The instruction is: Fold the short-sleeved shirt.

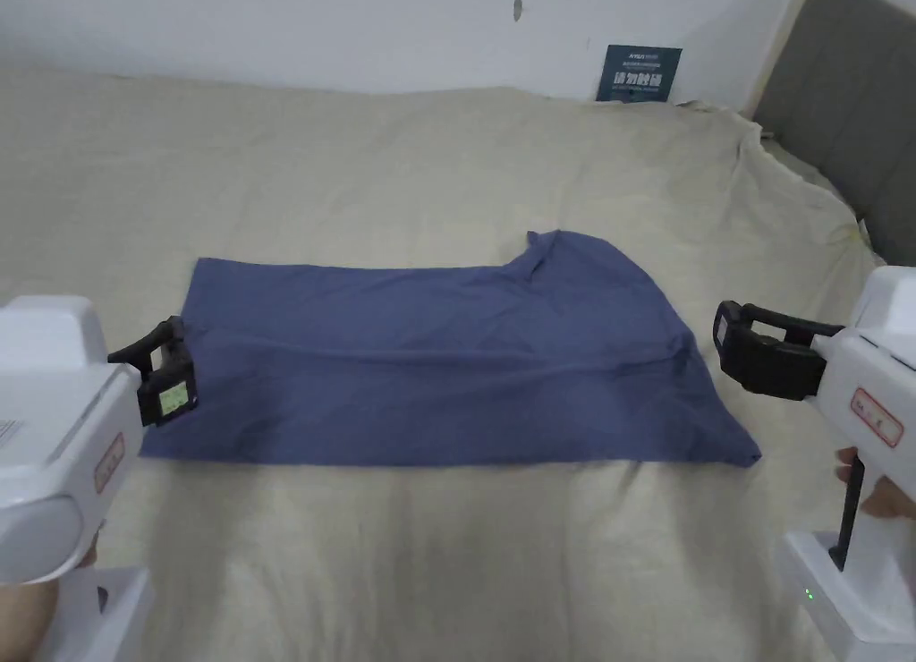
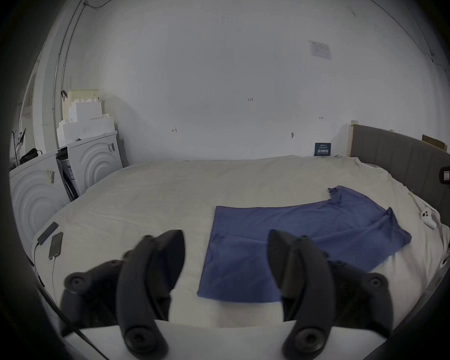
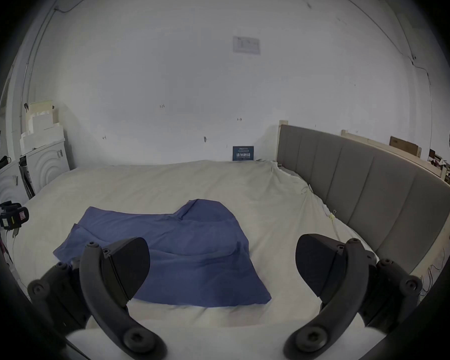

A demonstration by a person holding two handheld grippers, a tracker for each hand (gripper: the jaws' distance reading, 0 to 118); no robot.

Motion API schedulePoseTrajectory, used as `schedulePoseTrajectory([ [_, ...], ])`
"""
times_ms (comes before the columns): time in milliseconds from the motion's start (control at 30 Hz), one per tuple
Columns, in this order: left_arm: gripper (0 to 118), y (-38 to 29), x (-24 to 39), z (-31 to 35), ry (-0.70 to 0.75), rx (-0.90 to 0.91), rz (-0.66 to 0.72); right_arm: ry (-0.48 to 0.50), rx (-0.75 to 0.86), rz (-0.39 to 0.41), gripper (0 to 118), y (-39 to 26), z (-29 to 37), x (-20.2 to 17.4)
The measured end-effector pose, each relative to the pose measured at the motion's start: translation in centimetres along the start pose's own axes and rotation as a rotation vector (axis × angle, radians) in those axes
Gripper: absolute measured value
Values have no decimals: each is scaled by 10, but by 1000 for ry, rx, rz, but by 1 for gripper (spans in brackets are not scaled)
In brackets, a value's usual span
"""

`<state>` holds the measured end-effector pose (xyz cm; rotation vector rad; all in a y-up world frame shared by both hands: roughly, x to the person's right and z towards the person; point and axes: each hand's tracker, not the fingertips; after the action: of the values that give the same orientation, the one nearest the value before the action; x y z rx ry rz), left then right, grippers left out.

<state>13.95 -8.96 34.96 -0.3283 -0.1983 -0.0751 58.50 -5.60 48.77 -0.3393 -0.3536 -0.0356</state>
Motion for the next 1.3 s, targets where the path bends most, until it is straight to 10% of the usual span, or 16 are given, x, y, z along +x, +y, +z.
schedulePoseTrajectory([
  [67,24,-5,-2,7,-27,-9,31,-8,-2,-23,94,-6,11,-2],
  [200,0,-14,0,16,-27,-13,43,20,-25,-44,9,-15,21,-5],
  [267,0,-15,0,22,-35,3,66,10,-21,-30,0,-19,24,-7],
  [667,0,-11,1,23,-66,13,78,51,0,-54,0,-20,27,-23],
  [933,0,7,-31,-69,-56,-320,176,76,-36,-42,0,-21,9,-28],
  [1000,14,6,-41,-96,-71,-400,226,75,-50,-46,0,-22,2,-27],
  [1133,98,2,-53,-141,-46,-601,265,64,-80,-31,0,-25,-8,-26],
  [1300,103,-16,-47,-175,16,-766,120,50,-122,-34,0,-31,-20,-22],
])
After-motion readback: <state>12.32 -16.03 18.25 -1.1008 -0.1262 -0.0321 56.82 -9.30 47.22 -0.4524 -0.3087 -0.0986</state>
